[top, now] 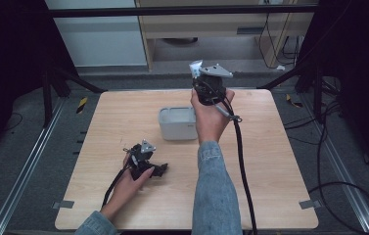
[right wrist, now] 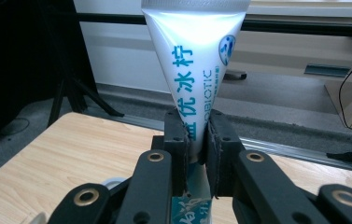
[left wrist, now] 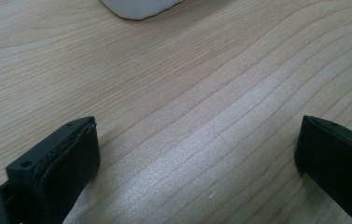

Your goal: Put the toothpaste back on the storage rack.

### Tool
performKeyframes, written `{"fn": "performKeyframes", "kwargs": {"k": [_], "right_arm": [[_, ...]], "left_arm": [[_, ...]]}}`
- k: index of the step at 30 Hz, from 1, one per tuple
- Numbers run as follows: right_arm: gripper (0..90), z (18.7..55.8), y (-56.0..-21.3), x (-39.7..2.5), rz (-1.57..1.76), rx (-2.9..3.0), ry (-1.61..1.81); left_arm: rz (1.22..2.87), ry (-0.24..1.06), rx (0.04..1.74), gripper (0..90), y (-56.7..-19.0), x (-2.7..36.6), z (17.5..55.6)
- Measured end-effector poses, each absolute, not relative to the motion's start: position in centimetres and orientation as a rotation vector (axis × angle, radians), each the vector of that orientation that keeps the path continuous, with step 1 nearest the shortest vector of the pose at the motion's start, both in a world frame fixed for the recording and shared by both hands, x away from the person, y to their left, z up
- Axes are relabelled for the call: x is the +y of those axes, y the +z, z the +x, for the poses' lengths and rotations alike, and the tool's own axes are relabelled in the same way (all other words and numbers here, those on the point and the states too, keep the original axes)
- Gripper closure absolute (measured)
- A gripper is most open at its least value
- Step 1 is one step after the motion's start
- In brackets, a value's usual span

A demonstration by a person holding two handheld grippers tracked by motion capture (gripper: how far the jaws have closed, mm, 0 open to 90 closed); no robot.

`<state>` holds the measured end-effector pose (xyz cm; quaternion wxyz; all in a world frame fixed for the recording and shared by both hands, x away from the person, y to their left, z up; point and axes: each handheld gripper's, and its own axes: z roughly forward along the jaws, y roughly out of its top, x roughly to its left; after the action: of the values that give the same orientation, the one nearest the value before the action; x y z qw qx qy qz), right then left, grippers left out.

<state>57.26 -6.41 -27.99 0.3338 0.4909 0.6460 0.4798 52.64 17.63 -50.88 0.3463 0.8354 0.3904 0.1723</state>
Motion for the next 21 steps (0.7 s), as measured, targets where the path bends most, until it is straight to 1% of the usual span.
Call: {"fn": "performKeyframes", "kwargs": {"k": [12,21], "right_arm": [[80.2,57.6,-27.1,-6.5,1.298,1.669,1.269],[80.2,58.9,-27.3,-5.9,1.314,1.664,1.299]], "left_arm": [[2.171,0.448,1.013,0.0,-50.9,17.6,52.6],[2.171,0.448,1.013,0.0,-50.9,17.6,52.6]]}}
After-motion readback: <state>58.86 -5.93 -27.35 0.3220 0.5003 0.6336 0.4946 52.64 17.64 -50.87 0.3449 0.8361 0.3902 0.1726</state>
